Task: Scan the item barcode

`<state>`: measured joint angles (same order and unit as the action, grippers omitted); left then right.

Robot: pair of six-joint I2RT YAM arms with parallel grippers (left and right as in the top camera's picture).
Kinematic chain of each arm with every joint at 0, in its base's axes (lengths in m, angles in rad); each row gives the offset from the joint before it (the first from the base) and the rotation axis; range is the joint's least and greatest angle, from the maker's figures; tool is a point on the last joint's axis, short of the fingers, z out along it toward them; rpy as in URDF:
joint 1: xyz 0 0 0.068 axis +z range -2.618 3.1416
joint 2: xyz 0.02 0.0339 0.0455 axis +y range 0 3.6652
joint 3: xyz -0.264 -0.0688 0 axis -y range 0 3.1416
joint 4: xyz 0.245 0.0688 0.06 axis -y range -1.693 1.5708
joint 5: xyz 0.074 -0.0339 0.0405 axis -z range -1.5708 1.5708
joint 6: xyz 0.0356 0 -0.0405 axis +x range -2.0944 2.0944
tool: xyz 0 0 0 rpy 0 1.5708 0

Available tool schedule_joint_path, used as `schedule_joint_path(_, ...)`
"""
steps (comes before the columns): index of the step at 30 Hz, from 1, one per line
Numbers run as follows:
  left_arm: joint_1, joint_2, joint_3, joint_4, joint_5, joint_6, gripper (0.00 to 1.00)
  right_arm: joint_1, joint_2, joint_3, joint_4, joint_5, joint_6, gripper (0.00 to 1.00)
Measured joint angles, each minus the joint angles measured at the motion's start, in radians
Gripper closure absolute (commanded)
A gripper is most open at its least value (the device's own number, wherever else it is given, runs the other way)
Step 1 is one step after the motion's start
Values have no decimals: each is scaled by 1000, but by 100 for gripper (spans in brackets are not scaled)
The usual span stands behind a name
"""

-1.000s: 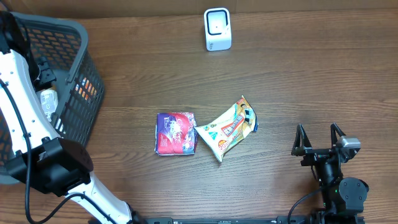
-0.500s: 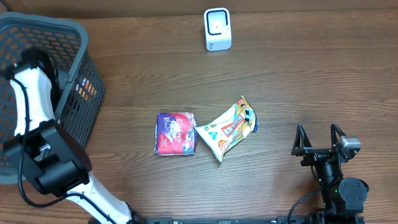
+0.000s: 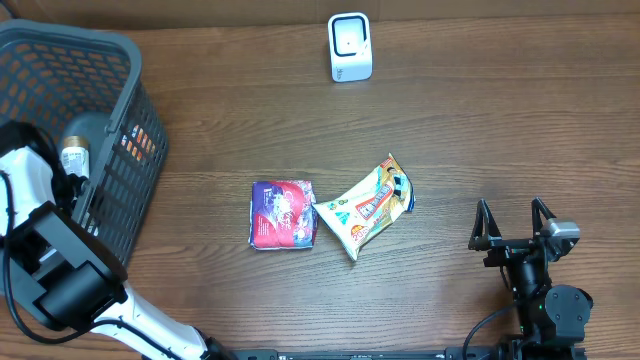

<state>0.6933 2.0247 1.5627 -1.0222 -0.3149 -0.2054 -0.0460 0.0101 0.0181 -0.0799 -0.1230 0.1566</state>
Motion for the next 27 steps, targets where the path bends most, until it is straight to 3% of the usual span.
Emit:
schedule_joint_path(12,0,1,-3,190,41,82,0,0,0,0,1,0,-1,0)
schedule_joint_path(17,0,34,-3,218,42,138,20,0,0,0,0,0,0,0)
schedule_joint_path(19,0,61,-3,221,35,158,23,0,0,0,0,0,-1,0)
schedule_joint_path(22,0,72,9,222,27,175,44,0,0,0,1,1,0,0)
schedule_joint_path(23,0,77,15,221,24,182,61,0,0,0,0,0,0,0)
schedule_joint_path(24,-2,80,18,220,23,188,91,0,0,0,0,0,0,0)
schedule_joint_path(25,-5,84,19,219,15,200,96,0,0,0,0,0,0,0)
schedule_joint_path(27,-7,88,21,219,-11,208,96,0,0,0,0,0,0,0)
